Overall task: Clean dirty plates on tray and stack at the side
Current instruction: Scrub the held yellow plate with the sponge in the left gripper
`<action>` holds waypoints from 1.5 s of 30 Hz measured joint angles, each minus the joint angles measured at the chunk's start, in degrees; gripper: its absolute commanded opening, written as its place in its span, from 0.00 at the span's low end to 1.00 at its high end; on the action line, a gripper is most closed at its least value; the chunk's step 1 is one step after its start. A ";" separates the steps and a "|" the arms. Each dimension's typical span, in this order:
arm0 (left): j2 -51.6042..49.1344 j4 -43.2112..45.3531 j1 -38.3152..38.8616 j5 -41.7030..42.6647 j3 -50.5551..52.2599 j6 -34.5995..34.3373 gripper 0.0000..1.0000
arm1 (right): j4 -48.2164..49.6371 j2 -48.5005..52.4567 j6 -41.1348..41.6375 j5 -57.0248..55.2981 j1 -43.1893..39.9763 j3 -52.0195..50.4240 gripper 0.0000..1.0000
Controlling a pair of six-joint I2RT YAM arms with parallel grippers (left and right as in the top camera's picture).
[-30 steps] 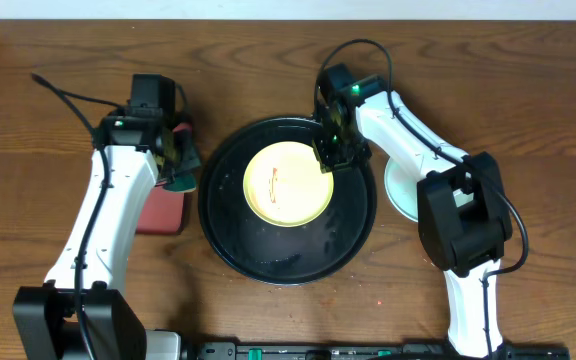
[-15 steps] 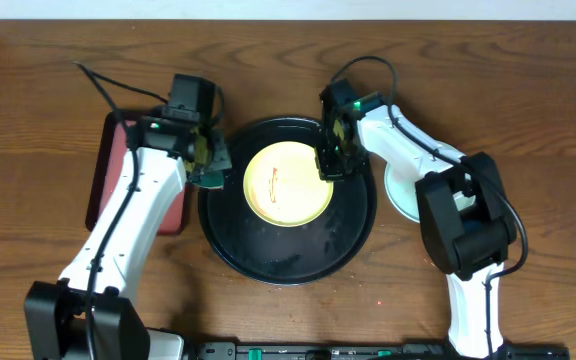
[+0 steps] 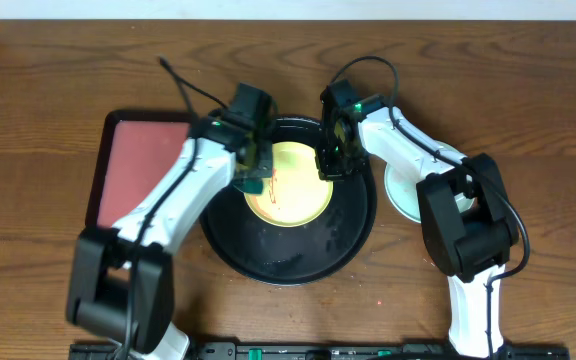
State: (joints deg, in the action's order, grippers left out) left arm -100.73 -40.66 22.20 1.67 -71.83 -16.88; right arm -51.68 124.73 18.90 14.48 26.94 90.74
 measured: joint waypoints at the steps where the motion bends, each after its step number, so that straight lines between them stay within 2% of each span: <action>1: -0.98 0.37 0.57 0.44 0.00 -0.26 0.08 | 0.00 -0.02 0.00 0.02 0.00 -0.07 0.01; 12: -8.92 0.68 3.10 3.63 0.00 -7.17 0.08 | -0.02 -0.09 0.00 0.00 -0.02 -0.13 0.01; 21: -9.33 6.88 3.50 13.27 0.00 -3.32 0.07 | -0.02 -0.09 0.00 0.00 -0.02 -0.15 0.01; 24: -9.33 8.50 3.54 11.47 0.00 -2.78 0.07 | -0.04 -0.09 0.00 0.00 -0.02 -0.15 0.01; 27: -9.33 8.37 3.58 4.96 0.00 -4.35 0.07 | -0.07 -0.09 0.00 0.02 -0.02 -0.15 0.01; 31: -9.33 4.39 3.58 -2.78 0.00 -7.23 0.08 | -0.09 -0.09 0.00 -0.02 -0.02 -0.15 0.01; 34: -9.33 1.60 3.58 -3.80 0.00 -7.72 0.07 | -0.09 -0.09 0.00 -0.11 -0.02 -0.15 0.01; 37: -9.33 -0.50 3.58 -1.49 0.00 -6.75 0.07 | -0.07 -0.09 0.00 -0.15 0.00 -0.15 0.01; 40: -9.33 -1.55 3.50 6.12 0.00 -3.63 0.07 | -0.07 -0.09 0.00 -0.15 0.02 -0.15 0.01; 45: -9.33 2.34 3.65 16.65 0.00 -0.83 0.08 | -0.09 -0.09 0.00 -0.17 0.02 -0.15 0.01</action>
State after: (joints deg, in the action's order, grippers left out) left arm -110.06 -38.33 25.85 18.33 -71.83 -17.72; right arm -51.77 124.64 18.90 14.31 26.96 90.59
